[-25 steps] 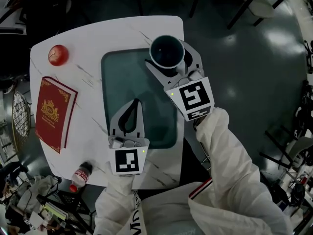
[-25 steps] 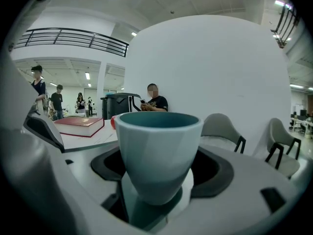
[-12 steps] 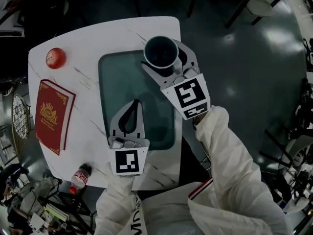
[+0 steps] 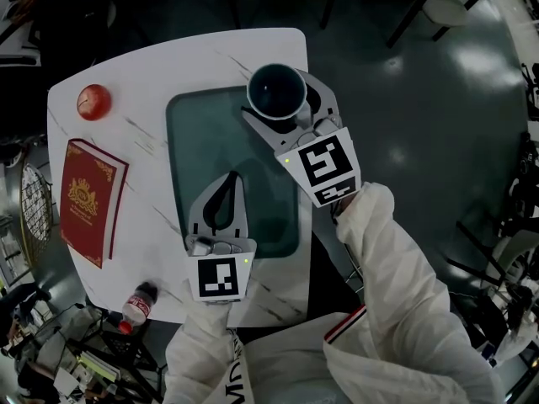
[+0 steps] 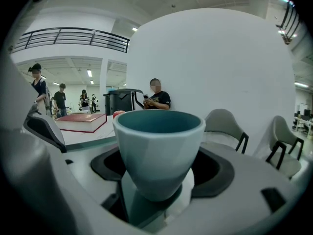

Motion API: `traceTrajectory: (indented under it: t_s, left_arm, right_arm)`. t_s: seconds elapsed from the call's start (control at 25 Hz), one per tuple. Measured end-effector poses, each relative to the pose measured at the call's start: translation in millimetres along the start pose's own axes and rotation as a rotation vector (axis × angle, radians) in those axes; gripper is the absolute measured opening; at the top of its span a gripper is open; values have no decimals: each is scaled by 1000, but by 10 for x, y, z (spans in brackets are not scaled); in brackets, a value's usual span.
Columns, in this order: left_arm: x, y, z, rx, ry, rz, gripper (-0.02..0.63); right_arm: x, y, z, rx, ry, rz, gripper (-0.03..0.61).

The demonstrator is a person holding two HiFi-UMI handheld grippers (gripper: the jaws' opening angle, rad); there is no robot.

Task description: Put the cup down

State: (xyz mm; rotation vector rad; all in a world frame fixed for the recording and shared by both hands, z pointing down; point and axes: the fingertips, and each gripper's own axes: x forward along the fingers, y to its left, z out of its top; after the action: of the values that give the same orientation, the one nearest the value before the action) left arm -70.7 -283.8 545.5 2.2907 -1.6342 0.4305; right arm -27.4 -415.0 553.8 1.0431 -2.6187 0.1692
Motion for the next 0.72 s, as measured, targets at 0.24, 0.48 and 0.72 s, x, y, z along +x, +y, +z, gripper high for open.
traceTrajectory:
  t_s: [0.24,0.48,0.72]
  left_arm:
    - [2,-58,-59,16,70,-6,11]
    - [43,20,60,24,15,1,11]
    - [18,55,73,20,4,8,11]
  right_arm:
    - [-50,-24,-40,26,12,11,378]
    - [32,-40,-8,15,40,34,379]
    - [22,-17,-38,6,64,44,379]
